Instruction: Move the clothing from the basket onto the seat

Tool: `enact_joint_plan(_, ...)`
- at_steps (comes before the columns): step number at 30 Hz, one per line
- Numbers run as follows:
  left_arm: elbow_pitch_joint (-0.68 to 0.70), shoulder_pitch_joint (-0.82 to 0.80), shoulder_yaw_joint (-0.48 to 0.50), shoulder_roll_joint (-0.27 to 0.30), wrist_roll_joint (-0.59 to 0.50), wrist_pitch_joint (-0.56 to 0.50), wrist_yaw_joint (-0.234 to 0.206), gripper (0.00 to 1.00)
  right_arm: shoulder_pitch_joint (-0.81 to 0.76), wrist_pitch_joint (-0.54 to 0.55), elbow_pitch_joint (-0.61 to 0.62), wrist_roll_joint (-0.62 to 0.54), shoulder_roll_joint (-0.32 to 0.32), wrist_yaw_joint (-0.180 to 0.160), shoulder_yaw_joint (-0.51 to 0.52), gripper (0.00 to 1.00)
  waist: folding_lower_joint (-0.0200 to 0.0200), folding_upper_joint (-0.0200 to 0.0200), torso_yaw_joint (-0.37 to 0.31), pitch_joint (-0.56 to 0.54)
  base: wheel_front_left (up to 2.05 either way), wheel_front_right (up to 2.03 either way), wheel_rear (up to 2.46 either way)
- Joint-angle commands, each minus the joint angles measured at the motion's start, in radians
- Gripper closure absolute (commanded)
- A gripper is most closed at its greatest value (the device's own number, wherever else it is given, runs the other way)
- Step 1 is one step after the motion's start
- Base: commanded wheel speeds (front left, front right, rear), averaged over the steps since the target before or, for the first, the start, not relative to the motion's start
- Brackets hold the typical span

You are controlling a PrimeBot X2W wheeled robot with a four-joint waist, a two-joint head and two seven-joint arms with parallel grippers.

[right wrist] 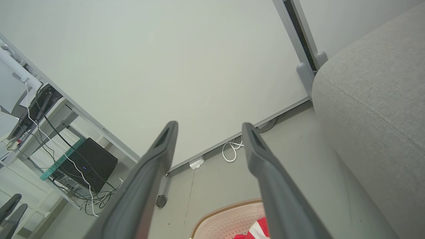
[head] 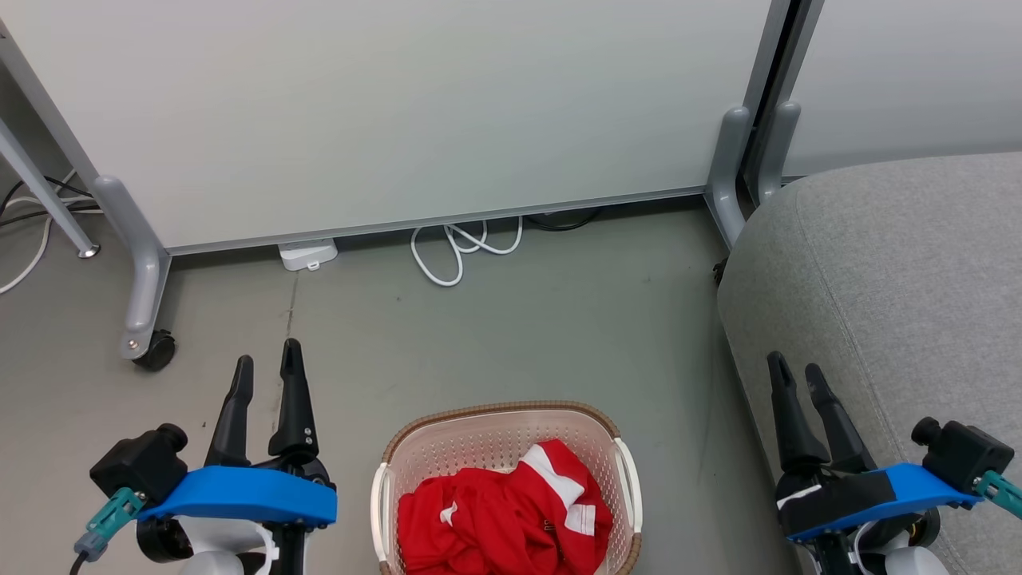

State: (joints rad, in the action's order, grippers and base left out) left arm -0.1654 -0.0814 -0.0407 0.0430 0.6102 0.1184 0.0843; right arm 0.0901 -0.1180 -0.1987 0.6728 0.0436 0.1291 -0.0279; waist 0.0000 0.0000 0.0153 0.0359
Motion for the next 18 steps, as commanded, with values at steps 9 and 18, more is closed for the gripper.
enact_joint_plan(9,0.015,-0.026,-0.024,0.012,-0.118,0.031,-0.005,0.0,0.028,-0.032,0.016,-0.11,0.007,0.002,-0.014,0.0,0.0,0.0,0.003,0.006,0.0,0.0,0.0)
enact_joint_plan(18,0.018,-0.029,-0.042,0.014,-0.211,0.054,-0.011,0.0,0.032,-0.056,0.02,-0.202,0.008,0.002,-0.026,0.0,0.0,0.0,0.004,0.011,0.0,0.0,0.0)
